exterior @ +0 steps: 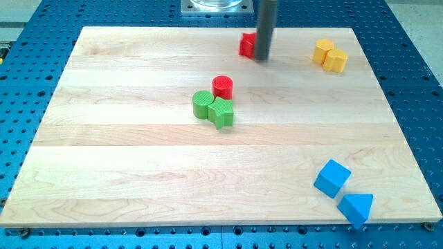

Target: Place the yellow blocks into the red star

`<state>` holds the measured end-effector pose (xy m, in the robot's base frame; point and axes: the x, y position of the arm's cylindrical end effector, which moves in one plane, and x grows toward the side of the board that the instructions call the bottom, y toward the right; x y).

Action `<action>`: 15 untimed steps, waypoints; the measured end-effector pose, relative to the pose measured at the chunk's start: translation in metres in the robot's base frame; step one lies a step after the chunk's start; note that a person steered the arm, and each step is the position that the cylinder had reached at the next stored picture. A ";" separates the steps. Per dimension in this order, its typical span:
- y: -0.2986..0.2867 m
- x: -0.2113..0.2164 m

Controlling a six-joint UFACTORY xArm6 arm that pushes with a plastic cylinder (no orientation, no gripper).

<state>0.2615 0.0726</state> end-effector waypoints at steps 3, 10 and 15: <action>0.096 -0.067; 0.074 -0.015; -0.043 -0.056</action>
<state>0.2059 0.0296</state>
